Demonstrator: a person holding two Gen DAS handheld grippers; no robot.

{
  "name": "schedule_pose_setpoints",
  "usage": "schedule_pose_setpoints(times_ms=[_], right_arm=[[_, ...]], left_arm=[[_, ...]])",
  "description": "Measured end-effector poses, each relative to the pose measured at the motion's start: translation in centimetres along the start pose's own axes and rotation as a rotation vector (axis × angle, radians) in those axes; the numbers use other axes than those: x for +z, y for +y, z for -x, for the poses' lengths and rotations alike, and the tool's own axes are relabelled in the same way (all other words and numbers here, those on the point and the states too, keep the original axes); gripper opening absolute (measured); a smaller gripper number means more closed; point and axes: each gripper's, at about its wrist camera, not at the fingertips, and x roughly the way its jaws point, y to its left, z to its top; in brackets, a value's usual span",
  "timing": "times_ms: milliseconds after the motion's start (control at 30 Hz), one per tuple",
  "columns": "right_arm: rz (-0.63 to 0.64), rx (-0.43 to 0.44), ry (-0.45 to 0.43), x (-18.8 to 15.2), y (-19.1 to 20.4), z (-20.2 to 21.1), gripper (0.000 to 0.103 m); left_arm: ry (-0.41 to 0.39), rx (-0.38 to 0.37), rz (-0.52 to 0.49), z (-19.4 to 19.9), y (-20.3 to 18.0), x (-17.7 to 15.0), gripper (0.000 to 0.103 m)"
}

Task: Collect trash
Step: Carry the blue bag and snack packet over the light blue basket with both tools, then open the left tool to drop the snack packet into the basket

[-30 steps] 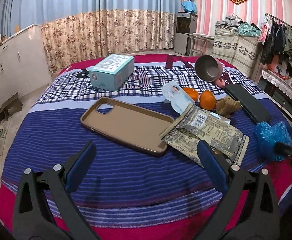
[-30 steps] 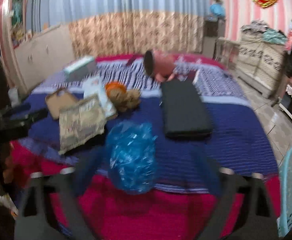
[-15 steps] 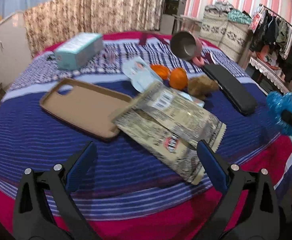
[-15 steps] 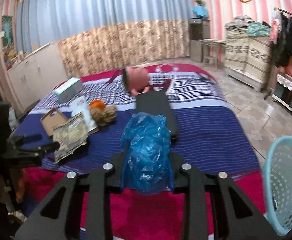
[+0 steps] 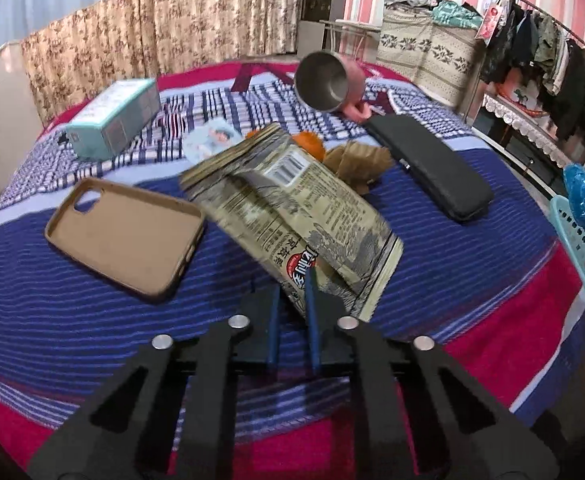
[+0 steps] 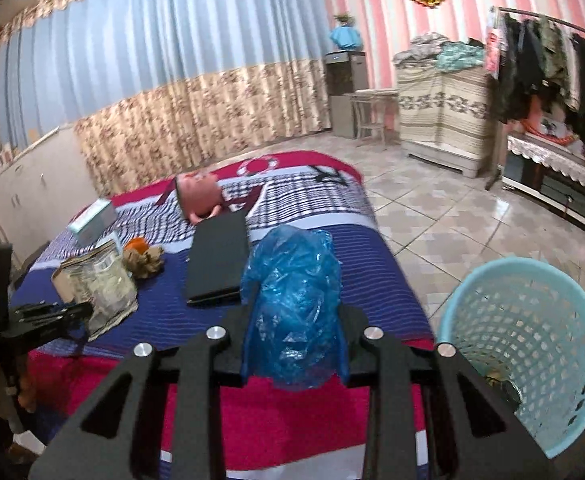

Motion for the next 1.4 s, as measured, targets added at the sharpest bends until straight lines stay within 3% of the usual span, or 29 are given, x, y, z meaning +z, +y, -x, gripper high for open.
schedule_pose_setpoints(times_ms=[233,500,600,967,1400], right_arm=[[-0.053,-0.080,-0.049,0.5,-3.2,1.5,0.030],[-0.147,-0.201,-0.087,0.3,-8.7,3.7,0.030],[-0.176,-0.277,-0.092,-0.2,-11.1,4.6,0.030],[-0.227,-0.504,-0.076,-1.8,-17.6,6.9,0.030],[-0.328,-0.546,-0.066,-3.0,-21.5,7.5,0.030]], left_arm=[[-0.184,0.044,-0.096,5.5,-2.6,2.6,0.000],[-0.286,-0.075,-0.182,8.0,-9.0,5.7,0.000],[-0.304,-0.144,-0.231,8.0,-13.2,6.4,0.000],[-0.249,-0.352,-0.361,4.5,-26.4,6.3,0.000],[-0.188,-0.459,-0.542,0.3,-38.4,2.6,0.000]])
